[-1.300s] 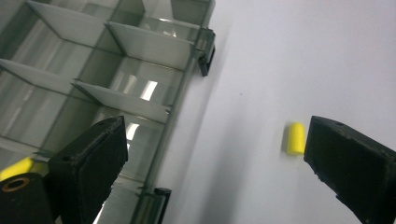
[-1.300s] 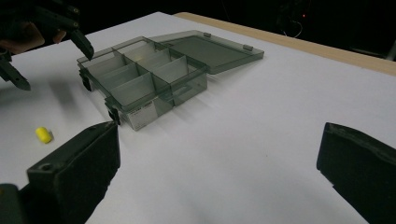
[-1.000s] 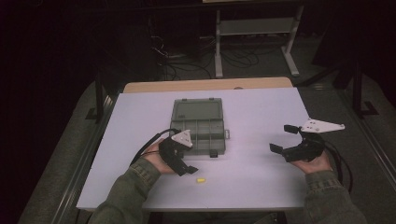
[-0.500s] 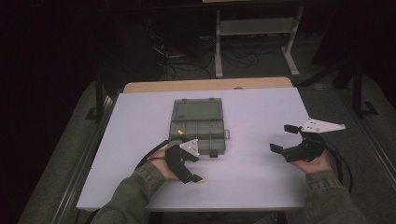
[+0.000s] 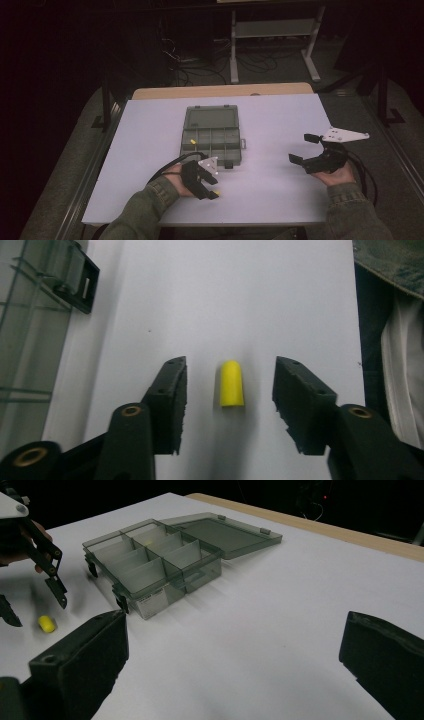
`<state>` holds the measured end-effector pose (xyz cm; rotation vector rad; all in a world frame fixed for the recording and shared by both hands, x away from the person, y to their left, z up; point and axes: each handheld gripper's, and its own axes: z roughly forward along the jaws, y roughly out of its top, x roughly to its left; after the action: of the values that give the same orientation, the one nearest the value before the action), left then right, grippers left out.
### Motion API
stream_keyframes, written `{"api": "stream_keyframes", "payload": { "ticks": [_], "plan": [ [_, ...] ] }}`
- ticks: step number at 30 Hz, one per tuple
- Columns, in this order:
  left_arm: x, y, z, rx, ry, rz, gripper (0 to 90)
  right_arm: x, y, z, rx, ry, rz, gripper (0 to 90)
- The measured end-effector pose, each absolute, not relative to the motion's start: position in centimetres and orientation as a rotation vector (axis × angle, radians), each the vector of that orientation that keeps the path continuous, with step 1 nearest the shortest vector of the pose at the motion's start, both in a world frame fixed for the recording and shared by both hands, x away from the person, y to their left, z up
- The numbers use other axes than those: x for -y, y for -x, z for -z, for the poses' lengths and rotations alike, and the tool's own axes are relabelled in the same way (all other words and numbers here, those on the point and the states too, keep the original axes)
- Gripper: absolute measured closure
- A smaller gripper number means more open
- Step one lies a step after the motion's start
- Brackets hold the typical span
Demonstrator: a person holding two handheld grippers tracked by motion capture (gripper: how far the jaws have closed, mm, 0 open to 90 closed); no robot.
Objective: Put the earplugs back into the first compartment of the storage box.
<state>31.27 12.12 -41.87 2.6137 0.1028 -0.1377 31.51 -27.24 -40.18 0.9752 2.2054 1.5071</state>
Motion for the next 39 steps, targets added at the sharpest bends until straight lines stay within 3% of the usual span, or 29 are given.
{"api": "stream_keyframes", "payload": {
  "ticks": [15, 29, 39],
  "plan": [
    [-11.8, -31.4, 42.4, -0.078, -2.661, 0.177, 78.4, 27.2, -31.5, 40.2, -2.206, -0.973, -1.511, 0.0],
    [-11.5, -31.4, 42.2, -0.072, -2.675, 0.178, 79.7, 27.2, -31.5, 40.2, -2.207, -0.974, -1.513, 0.0],
    [-12.9, -32.3, 40.1, -0.119, -2.628, 0.145, 79.6, 27.2, -31.5, 40.2, -2.211, -0.972, -1.508, 0.0]
  ]
}}
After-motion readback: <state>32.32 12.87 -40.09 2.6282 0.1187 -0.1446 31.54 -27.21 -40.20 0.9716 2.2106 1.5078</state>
